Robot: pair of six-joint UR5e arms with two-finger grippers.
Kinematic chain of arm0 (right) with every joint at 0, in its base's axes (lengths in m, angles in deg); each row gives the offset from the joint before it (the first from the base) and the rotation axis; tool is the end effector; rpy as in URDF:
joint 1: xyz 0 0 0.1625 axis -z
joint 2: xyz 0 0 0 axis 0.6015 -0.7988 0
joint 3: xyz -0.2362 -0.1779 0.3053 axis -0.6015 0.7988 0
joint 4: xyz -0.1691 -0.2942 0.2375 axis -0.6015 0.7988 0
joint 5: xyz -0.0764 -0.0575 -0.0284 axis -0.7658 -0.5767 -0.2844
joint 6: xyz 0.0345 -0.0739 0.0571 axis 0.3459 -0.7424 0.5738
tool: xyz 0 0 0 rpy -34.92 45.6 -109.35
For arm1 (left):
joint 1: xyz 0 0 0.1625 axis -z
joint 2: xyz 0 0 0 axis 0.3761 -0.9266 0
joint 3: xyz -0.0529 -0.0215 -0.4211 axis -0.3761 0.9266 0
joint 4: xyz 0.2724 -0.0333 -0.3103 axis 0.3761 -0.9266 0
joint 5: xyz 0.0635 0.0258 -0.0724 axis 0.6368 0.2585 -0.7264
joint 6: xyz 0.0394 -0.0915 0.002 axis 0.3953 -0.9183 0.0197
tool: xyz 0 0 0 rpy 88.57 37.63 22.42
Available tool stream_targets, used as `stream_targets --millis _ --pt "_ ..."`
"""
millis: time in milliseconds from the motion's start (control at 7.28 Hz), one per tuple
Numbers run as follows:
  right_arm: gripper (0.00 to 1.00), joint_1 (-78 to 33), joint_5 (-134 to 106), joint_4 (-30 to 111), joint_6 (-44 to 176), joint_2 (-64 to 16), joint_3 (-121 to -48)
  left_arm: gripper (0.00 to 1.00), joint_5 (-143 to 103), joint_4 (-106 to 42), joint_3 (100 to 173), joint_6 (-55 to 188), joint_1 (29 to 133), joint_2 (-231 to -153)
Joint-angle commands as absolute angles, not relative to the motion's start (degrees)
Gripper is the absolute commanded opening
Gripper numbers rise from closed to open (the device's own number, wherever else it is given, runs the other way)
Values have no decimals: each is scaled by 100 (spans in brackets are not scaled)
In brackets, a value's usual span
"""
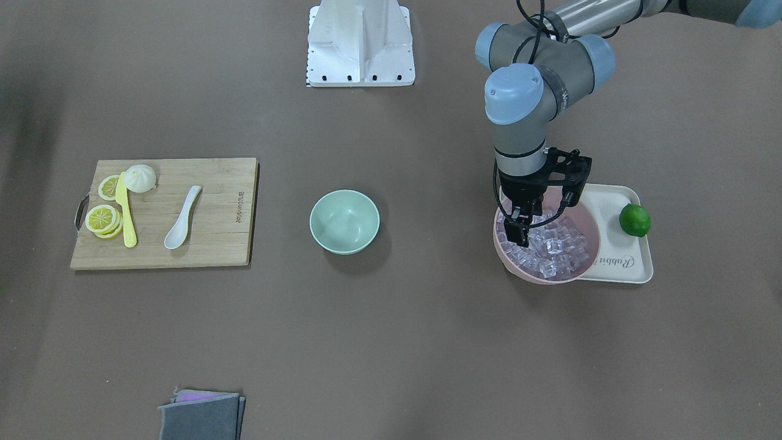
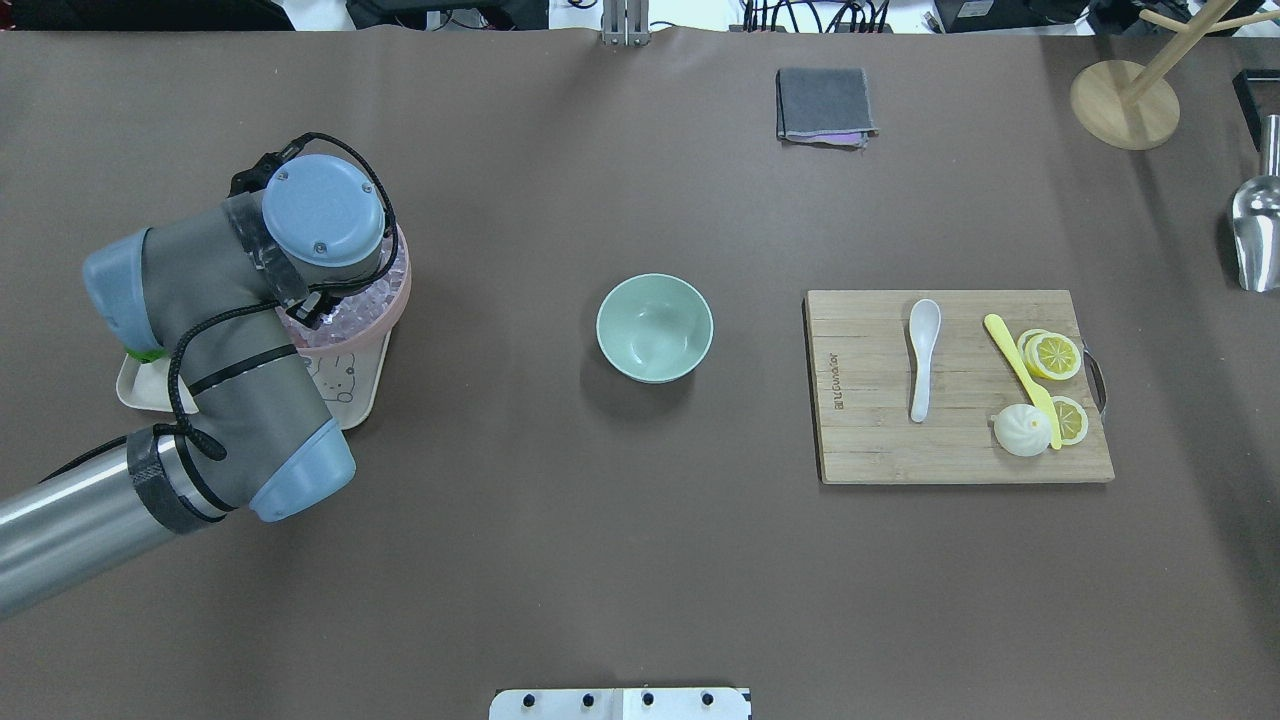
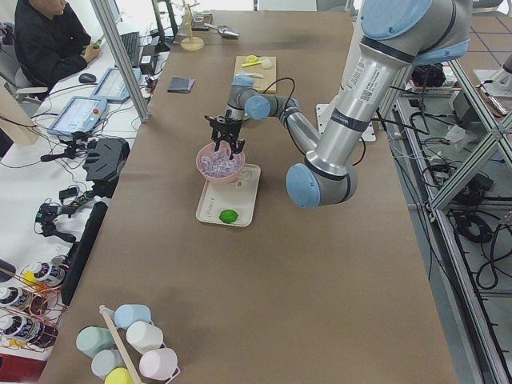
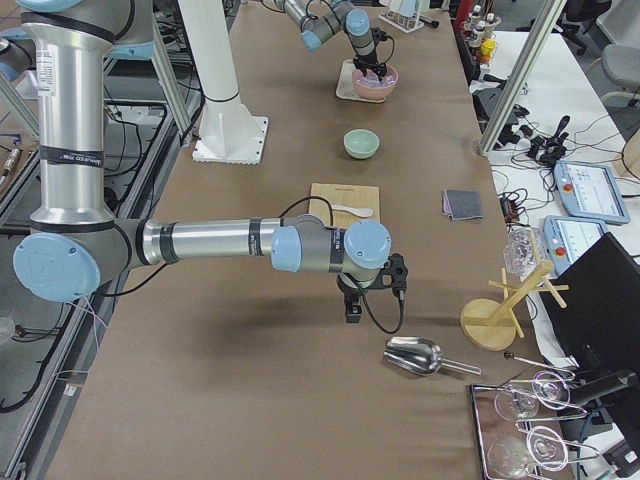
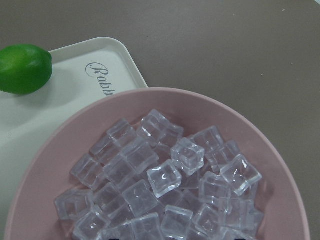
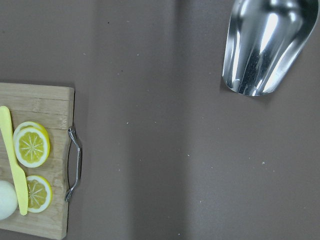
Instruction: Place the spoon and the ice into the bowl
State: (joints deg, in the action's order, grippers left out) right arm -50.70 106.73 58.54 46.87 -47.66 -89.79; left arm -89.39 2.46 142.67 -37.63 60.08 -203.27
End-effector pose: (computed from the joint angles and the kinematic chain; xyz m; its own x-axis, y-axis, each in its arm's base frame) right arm 0.0345 -0.4659 0.6125 0.5918 -0.0731 0.8027 0.0687 0.9968 0.0401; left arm 0.4417 -0.5117 0.3204 0.3066 -0.8481 -0.4321 0.8609 0.4408 -0.2542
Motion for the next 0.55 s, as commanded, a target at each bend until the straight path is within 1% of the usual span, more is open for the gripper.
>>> stream_targets --millis 0,137,275,412 --pt "100 -5073 10676 5854 4687 -4769 -8980 81 -8871 255 14228 -3787 5954 -20348" --pt "100 -5073 10668 5854 4687 -4769 -8980 76 -8836 255 14228 -3778 5936 -20348" --pt "100 -5073 10668 5854 4687 -4760 -8962 66 -8818 255 14228 -3778 5936 -20330" --pt "100 -5073 10676 5854 4687 -4769 -8962 64 -8818 255 14228 -3735 5936 -20304"
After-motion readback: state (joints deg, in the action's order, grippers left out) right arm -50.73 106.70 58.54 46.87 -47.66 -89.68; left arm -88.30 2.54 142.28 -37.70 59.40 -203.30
